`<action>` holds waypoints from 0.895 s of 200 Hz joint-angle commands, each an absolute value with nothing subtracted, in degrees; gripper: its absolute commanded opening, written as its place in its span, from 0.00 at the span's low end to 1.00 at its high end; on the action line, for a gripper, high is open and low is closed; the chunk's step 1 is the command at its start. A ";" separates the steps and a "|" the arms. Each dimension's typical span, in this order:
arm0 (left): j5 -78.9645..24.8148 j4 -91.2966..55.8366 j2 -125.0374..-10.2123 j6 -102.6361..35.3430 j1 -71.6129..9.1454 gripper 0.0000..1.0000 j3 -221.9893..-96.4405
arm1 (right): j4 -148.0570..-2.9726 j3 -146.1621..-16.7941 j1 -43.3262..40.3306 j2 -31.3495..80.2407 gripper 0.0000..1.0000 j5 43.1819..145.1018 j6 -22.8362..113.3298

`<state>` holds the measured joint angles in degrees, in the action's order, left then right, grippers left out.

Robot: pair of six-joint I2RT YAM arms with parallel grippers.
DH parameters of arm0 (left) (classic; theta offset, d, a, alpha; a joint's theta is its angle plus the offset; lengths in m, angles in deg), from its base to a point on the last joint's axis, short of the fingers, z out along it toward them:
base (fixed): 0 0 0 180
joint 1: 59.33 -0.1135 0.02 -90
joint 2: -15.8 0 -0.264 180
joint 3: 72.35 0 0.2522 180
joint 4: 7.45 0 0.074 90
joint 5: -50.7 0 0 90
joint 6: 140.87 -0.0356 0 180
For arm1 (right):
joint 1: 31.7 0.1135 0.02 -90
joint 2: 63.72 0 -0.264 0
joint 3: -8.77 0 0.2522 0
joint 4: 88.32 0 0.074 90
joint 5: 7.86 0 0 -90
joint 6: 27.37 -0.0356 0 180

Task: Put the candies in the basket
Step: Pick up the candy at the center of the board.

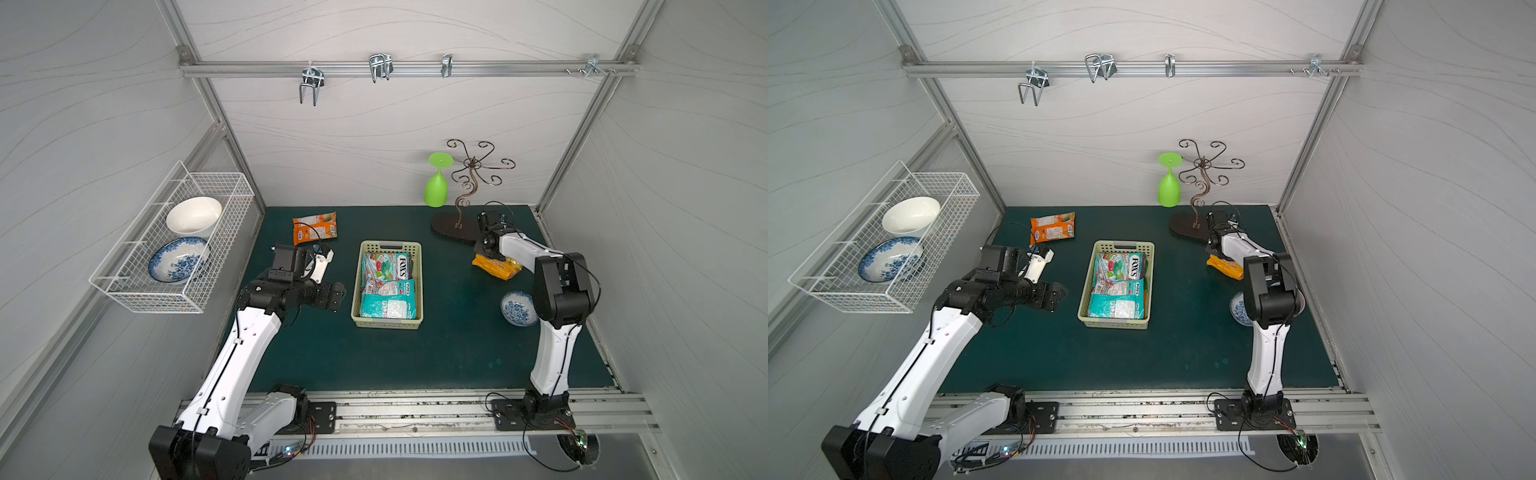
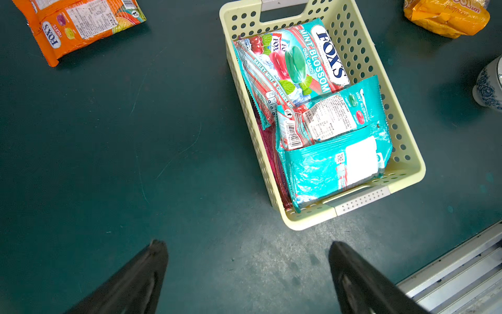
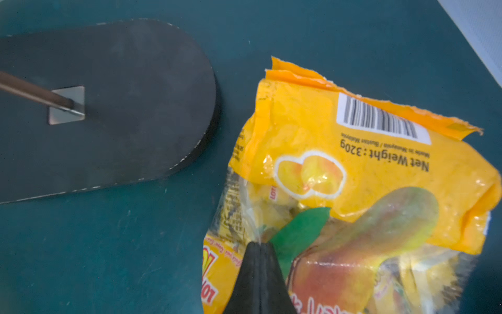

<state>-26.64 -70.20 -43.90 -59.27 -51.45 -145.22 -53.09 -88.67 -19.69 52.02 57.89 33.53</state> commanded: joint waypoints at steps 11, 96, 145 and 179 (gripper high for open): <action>-25.97 -68.94 -43.20 -59.39 -51.87 0.97 -146.75 | -54.24 -85.71 -20.02 45.15 0.00 60.40 35.65; -26.47 -68.58 -43.03 -59.32 -51.86 0.97 -146.67 | -51.89 -82.22 -19.94 33.22 0.00 69.47 37.00; -27.06 -68.56 -43.10 -59.40 -51.93 0.97 -146.85 | -50.11 -78.39 -17.18 25.82 0.00 73.22 38.62; -26.77 -67.97 -42.87 -59.39 -51.94 0.97 -146.23 | -49.78 -75.93 -15.08 21.10 0.00 78.11 41.42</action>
